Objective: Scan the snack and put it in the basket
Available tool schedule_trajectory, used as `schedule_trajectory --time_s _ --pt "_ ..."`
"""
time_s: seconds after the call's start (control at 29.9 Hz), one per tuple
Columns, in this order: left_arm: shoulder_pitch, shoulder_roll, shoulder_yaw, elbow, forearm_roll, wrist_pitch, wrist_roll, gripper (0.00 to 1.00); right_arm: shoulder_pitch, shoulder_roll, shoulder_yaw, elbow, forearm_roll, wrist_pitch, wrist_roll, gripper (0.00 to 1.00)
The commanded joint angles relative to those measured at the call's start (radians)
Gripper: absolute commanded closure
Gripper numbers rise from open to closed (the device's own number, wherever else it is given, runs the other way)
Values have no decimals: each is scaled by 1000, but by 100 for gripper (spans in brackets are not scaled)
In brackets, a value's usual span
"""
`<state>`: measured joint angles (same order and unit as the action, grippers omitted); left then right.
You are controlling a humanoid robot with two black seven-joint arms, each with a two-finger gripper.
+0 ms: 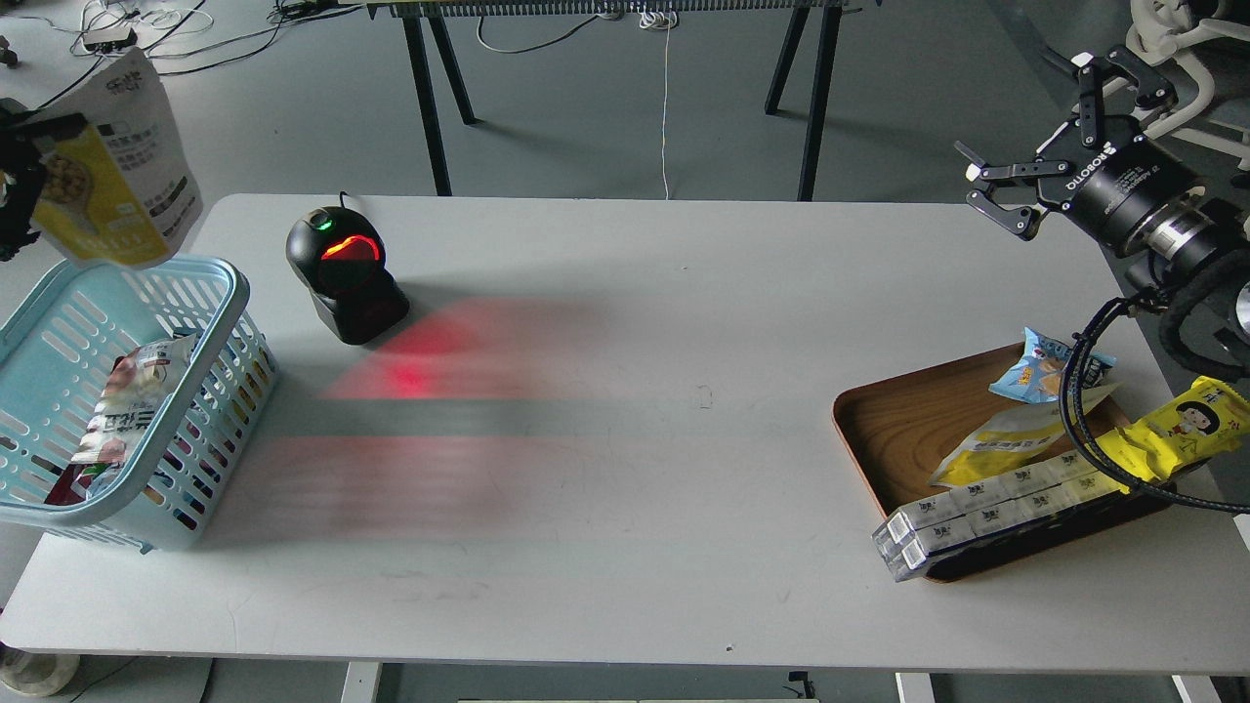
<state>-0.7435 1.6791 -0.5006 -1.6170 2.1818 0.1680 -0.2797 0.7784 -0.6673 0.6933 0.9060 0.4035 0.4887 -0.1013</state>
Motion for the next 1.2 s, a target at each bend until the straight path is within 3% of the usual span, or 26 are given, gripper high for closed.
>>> schedule_trajectory --time_s 0.0,0.17,0.37,1.17 --pt "1 37 91 84 0 99 -18 100 1 0 0 -1 0 0 0 2" --pt "1 47 236 164 -34 234 -24 100 1 2 -2 -1 -14 0 -1 2" --pt "1 64 350 163 -53 321 -24 100 13 20 0 -4 -45 0 -1 2" --pt "9 -58 530 164 -82 321 -26 100 13 26 -6 -4 -68 0 -1 2"
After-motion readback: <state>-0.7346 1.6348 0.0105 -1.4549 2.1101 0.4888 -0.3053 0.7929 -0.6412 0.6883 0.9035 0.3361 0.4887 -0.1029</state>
